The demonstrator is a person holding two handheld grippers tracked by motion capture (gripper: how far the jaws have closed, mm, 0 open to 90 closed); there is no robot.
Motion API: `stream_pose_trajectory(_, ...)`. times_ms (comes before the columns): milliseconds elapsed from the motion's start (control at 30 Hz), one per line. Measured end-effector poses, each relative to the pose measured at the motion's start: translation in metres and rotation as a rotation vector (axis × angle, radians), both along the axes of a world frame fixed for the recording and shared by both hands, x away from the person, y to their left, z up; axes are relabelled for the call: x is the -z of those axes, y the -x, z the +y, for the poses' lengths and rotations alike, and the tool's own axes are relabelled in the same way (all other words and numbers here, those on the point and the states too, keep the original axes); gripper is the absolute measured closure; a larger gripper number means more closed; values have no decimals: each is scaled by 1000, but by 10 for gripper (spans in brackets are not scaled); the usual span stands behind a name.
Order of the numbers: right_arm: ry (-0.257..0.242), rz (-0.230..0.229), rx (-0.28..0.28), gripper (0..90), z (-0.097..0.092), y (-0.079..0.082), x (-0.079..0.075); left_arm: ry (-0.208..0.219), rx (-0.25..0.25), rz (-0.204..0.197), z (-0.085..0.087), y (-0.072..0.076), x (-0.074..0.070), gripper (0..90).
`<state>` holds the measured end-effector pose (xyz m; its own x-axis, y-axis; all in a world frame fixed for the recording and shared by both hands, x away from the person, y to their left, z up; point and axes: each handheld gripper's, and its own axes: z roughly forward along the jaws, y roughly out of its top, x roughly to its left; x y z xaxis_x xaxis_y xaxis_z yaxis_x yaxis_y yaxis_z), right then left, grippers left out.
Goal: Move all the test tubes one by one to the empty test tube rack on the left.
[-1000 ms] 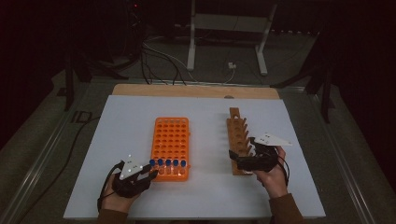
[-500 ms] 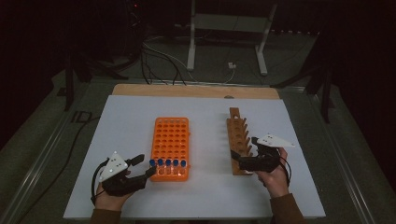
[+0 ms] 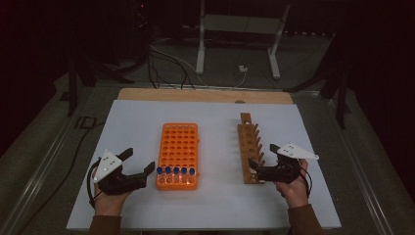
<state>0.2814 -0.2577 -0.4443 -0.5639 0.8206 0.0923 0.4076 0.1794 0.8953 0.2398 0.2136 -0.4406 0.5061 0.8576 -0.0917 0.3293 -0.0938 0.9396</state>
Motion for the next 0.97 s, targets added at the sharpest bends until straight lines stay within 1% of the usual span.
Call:
stream_pose_trajectory(167, -10, -26, 0, 10, -5, 3, 1, 21, -49, -13, 9, -1, -3, 53)
stream_pose_trajectory(300, -21, -52, 0, 10, -10, 6, 1, 28, -70, -19, 15, -1, -5, 41)
stream_pose_trajectory(467, -34, -61, 13, 9, -17, 8, 1, 31, -97, -30, 19, -1, -5, 11)
stream_pose_trajectory(533, -38, -67, 20, 9, -19, 9, 1, 41, -113, -37, 20, 0, -5, 10)
stream_pose_trajectory(667, -18, -99, 25, 9, -19, 11, -1, 43, -141, -42, 24, 2, -4, 10)
stream_pose_trajectory(733, -5, -118, 23, 9, -18, 13, -1, 48, -142, -41, 25, 2, -3, 10)
stream_pose_trajectory(967, -4, -130, 22, 9, -19, 14, -1, 49, -183, -40, 30, 3, -3, 5)
